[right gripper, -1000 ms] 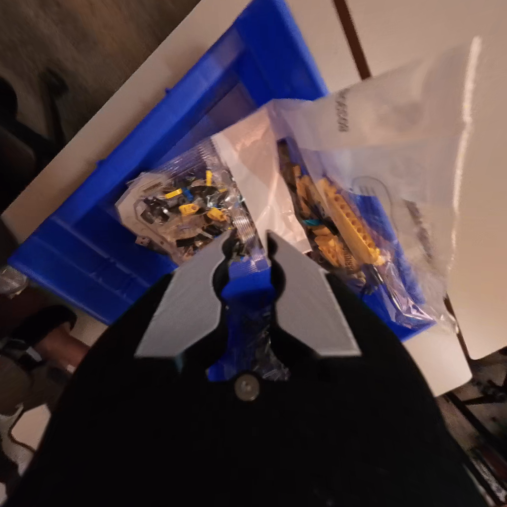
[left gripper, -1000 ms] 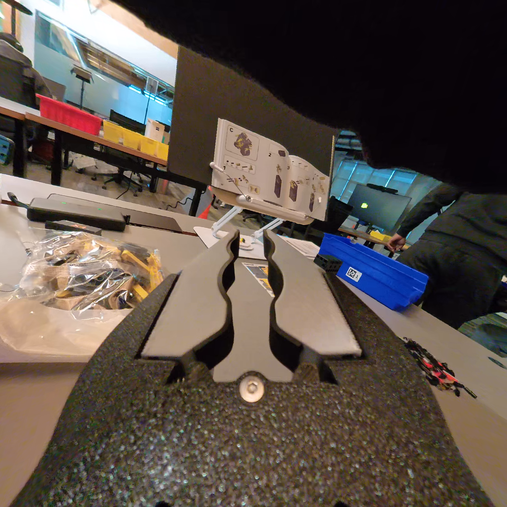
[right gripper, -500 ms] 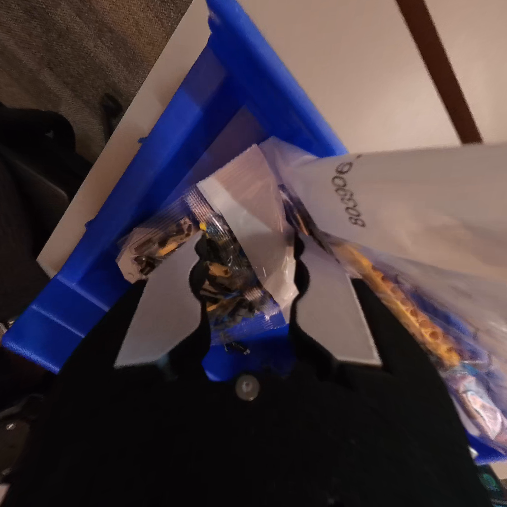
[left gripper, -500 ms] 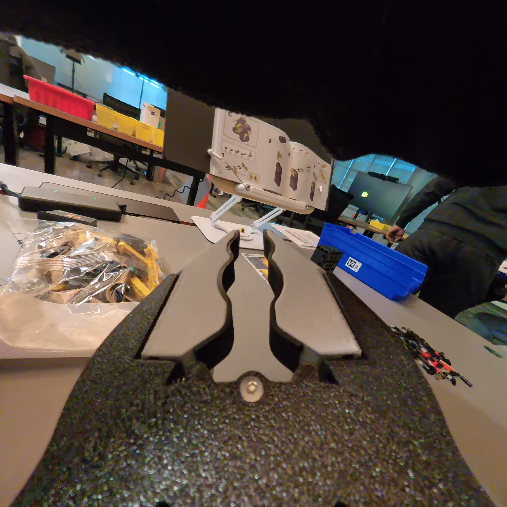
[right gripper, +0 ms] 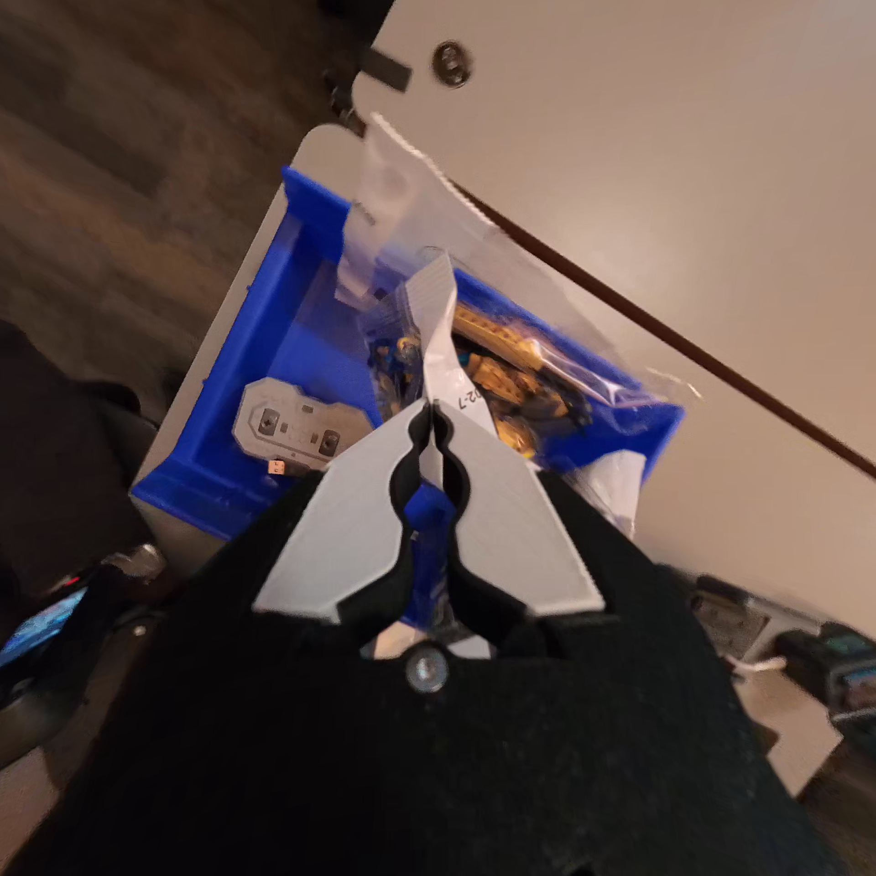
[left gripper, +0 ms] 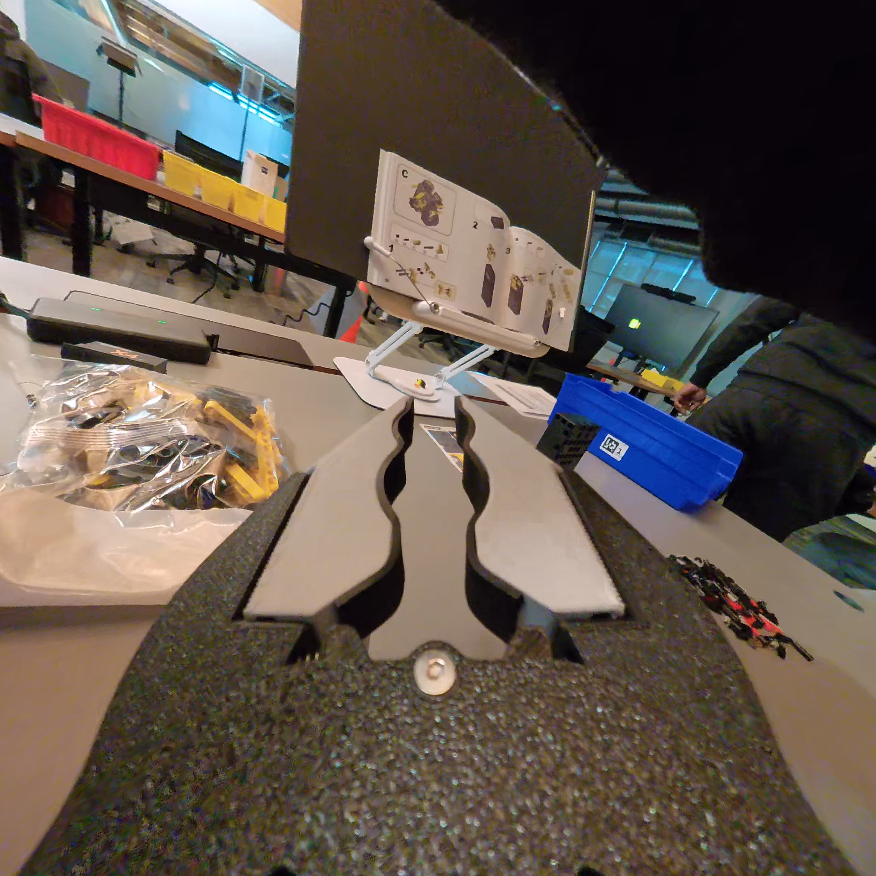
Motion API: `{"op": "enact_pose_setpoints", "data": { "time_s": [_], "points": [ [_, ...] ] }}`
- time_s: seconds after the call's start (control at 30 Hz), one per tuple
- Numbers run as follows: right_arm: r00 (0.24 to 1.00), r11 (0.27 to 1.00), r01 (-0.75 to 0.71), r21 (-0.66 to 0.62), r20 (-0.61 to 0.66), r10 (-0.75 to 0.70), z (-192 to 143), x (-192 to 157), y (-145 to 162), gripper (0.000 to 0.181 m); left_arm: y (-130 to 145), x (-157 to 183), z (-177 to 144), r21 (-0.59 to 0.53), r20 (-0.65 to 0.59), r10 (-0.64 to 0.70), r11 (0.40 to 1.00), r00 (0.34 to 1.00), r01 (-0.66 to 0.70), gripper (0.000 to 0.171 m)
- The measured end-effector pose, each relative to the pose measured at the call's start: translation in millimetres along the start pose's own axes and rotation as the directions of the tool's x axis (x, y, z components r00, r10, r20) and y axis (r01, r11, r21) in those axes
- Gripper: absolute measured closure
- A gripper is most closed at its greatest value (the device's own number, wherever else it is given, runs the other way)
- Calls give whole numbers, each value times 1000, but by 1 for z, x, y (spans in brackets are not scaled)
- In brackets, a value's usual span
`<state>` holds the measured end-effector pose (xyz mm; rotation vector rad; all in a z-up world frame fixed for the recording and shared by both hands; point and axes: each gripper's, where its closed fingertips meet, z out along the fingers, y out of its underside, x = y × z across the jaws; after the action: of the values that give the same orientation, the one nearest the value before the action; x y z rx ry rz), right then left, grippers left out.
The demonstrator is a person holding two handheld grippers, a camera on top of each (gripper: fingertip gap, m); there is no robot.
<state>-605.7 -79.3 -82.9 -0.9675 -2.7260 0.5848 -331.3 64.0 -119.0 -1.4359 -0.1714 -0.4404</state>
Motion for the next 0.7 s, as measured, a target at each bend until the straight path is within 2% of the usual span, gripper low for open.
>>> {"op": "enact_pose_setpoints", "data": {
  "time_s": [0.07,0.2,0.37,0.7],
  "points": [
    [995,994,-98,44,-11,99,-14,11,3,181,2,1,1,-7,-3,-1,1000,1000,1,156],
    [972,962,-234,144,68,226,-33,12,1,181,3,2,2,-15,5,28,999,1000,-28,156],
    [970,951,-243,193,50,237,-49,9,2,181,7,8,4,-37,-2,83,996,997,-83,155],
    [971,946,-239,219,38,236,-62,1,0,181,7,7,3,-32,-9,47,998,999,-47,156]
  ]
}}
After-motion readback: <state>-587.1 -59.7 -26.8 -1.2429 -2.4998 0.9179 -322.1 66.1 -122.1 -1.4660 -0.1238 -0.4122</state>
